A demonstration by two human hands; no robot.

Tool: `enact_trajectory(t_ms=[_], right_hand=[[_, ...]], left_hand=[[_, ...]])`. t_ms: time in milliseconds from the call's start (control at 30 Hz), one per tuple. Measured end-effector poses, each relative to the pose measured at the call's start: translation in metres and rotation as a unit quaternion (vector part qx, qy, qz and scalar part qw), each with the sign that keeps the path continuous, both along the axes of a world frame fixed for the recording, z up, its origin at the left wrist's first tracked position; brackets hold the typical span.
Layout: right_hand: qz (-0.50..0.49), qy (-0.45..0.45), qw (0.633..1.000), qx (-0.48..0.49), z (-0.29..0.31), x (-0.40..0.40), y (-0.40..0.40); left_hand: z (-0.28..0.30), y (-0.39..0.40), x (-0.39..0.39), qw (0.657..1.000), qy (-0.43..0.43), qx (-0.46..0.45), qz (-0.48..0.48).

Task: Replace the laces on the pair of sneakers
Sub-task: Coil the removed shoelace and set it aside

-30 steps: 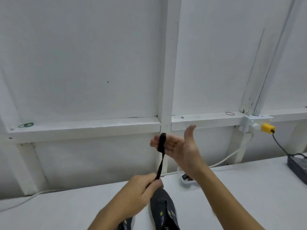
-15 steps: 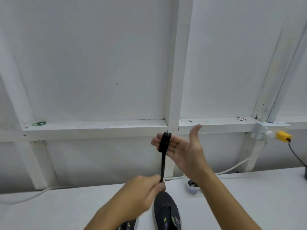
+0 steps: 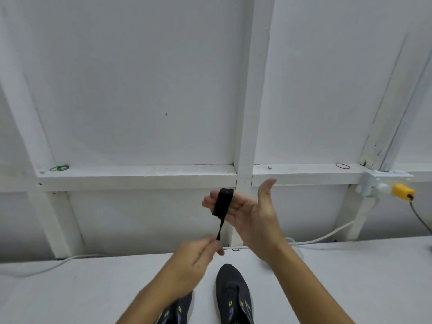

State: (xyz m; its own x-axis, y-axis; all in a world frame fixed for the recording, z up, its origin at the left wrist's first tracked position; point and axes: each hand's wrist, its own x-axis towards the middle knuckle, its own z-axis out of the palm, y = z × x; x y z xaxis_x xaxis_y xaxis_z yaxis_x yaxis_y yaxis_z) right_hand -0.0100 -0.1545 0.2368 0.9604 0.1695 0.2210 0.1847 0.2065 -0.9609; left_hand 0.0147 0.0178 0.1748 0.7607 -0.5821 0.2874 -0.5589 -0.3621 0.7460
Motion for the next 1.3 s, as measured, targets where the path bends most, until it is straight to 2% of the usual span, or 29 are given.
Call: enact_trajectory(t_ms=[33, 100, 167, 233, 300, 400, 467, 533, 600, 667, 700, 767, 833, 900, 967, 1067, 1167, 1233, 1300], right_hand=[[-0.034, -0.003, 0.997, -0.063, -0.004, 0.006, -0.006], [-0.08, 0.0, 0.964, -0.252, -0.017, 0.01, -0.016], [-0.012, 0.009, 0.93, -0.366, -0.038, 0.007, -0.021], [0.069, 0.064, 0.94, -0.327, -0.046, -0.004, -0.012], [0.136, 0.09, 0.97, -0.182, -0.039, -0.018, -0.004], [0.139, 0.052, 0.989, -0.005, -0.017, -0.021, -0.006], [0.1, 0.035, 0.994, 0.039, -0.012, -0.011, -0.015], [0.056, 0.027, 0.998, -0.012, -0.017, 0.001, -0.025], [0.023, 0.038, 0.991, -0.125, -0.031, 0.006, -0.033], [0.045, 0.05, 0.971, -0.229, -0.051, 0.002, -0.037], [0.082, 0.069, 0.964, -0.244, -0.057, -0.003, -0.035], [0.158, 0.105, 0.964, -0.187, -0.06, -0.016, -0.026], [0.19, 0.108, 0.972, -0.087, -0.045, -0.024, -0.02], [0.168, 0.088, 0.982, 0.02, -0.029, -0.024, -0.021], [0.101, 0.067, 0.99, 0.069, -0.022, -0.012, -0.03], [0.023, 0.072, 0.996, -0.039, -0.031, 0.005, -0.044], [0.054, 0.094, 0.976, -0.19, -0.055, 0.003, -0.043], [0.115, 0.116, 0.97, -0.183, -0.069, -0.005, -0.038], [0.163, 0.128, 0.972, -0.11, -0.065, -0.015, -0.032]], left_hand=[[-0.005, 0.003, -0.008, 0.997, -0.034, 0.057, -0.033], [0.004, 0.012, -0.016, 0.985, -0.075, 0.138, -0.068], [0.03, 0.022, -0.01, 0.984, -0.091, 0.143, -0.054], [0.048, 0.032, 0.01, 0.989, -0.109, 0.101, -0.016], [0.053, 0.034, 0.027, 0.994, -0.088, 0.059, 0.018], [0.029, 0.014, 0.021, 0.999, -0.033, 0.029, 0.019], [0.008, 0.0, 0.0, 0.998, -0.037, 0.053, -0.001], [0.001, -0.007, -0.024, 0.995, -0.05, 0.082, -0.029], [0.015, -0.006, -0.031, 0.989, -0.071, 0.122, -0.044], [0.036, 0.002, -0.018, 0.99, -0.058, 0.128, -0.029], [0.046, 0.007, -0.009, 0.992, -0.05, 0.111, -0.017], [0.053, 0.013, 0.016, 0.997, -0.033, 0.07, 0.004], [0.044, 0.006, 0.027, 1.0, 0.0, 0.025, 0.013], [0.022, -0.01, 0.019, 0.998, 0.056, -0.029, 0.024], [-0.005, -0.022, -0.001, 0.998, 0.051, 0.006, 0.045], [-0.017, -0.024, -0.033, 0.993, -0.013, 0.117, -0.027], [0.02, -0.02, -0.019, 0.988, -0.053, 0.141, -0.017], [0.044, -0.017, -0.002, 0.987, -0.082, 0.136, -0.005], [0.051, -0.014, 0.019, 0.995, -0.056, 0.084, -0.001]])
